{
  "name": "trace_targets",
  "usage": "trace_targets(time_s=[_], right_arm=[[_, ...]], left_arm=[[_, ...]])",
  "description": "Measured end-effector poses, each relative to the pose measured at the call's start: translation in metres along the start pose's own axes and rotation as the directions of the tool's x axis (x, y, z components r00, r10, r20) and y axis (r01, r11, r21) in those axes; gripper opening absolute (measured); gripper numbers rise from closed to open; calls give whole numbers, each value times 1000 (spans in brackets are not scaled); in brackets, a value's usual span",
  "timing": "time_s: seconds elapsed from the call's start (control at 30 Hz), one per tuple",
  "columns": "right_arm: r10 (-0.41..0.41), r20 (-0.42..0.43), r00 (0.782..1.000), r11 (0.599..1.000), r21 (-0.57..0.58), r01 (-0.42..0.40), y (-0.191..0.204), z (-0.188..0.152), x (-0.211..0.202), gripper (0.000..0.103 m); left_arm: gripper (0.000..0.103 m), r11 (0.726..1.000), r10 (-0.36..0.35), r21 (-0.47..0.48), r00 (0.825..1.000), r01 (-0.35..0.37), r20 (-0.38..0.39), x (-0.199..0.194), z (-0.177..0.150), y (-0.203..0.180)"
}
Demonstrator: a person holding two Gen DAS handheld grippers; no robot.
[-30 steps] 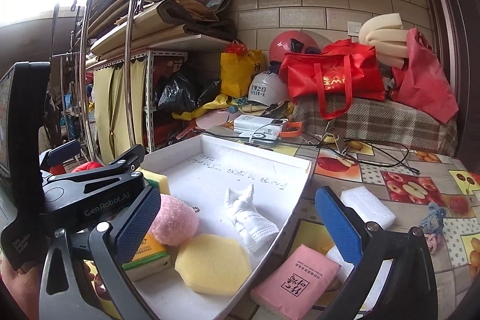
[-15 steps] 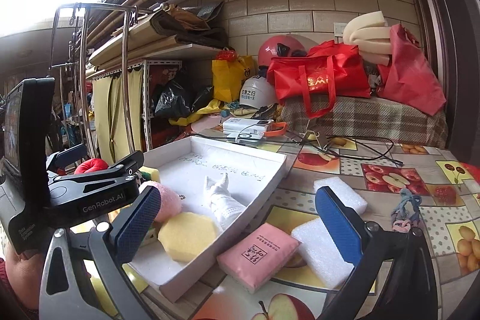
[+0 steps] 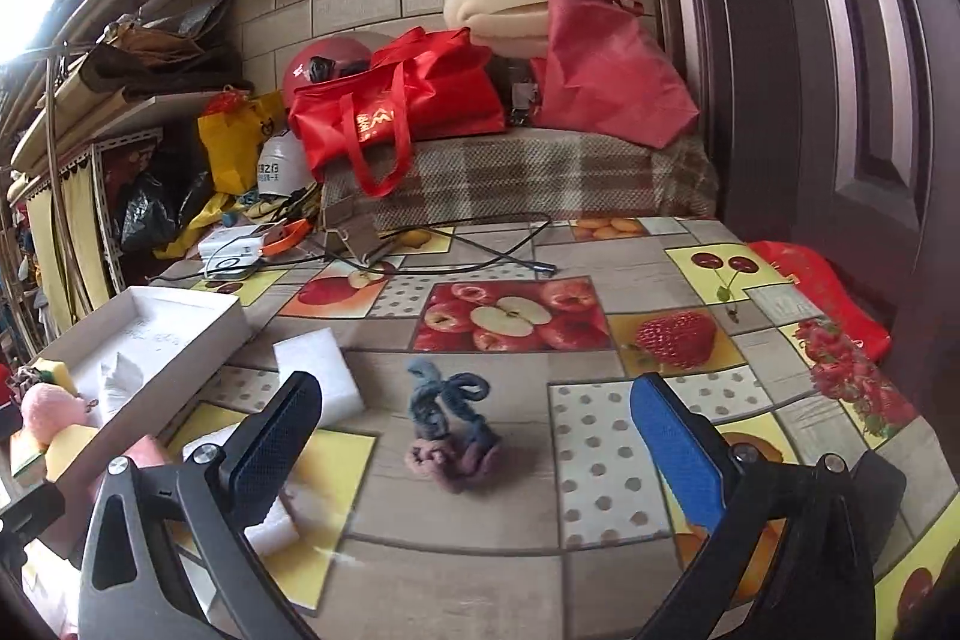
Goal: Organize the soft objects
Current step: 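Move both grippers toward the pink tissue pack and knotted rope toy, then grasp blue-purple knotted rope toy with right gripper while left gripper grasps pink tissue pack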
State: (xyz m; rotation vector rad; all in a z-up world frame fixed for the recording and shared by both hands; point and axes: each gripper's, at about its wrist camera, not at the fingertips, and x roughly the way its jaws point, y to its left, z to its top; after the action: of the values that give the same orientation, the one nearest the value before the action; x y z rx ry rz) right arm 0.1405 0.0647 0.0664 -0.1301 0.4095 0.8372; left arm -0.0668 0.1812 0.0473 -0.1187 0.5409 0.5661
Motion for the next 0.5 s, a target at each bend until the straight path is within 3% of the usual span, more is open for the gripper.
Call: trace_targets(time_s=[0.13,0.23,0.33,0.43,0.47,0.5], right_arm=[[88,-148,985,996,-2,-89,0,-2,26,103],[61,-197,979,996,-57,-74,11,-1,41,103],[31,-299,954,996,-73,-55,12,-5,63,99],[41,-354,934,993,-86,-77,14,-9,71,65],[49,-355,934,992,-95,-88,16,-10,71,44],[52,-351,935,990,-107,-95,18,-10,69,33]], left_arm=[[103,997,-71,29,994,74,-87,25,9,-29],[103,997,-65,25,992,68,-110,41,17,-42],[103,998,-46,27,986,51,-159,65,25,-50],[103,1000,-3,16,974,7,-225,89,31,-51],[103,1000,11,12,971,-9,-238,94,32,-51],[103,1000,16,10,970,-14,-244,98,33,-51]])
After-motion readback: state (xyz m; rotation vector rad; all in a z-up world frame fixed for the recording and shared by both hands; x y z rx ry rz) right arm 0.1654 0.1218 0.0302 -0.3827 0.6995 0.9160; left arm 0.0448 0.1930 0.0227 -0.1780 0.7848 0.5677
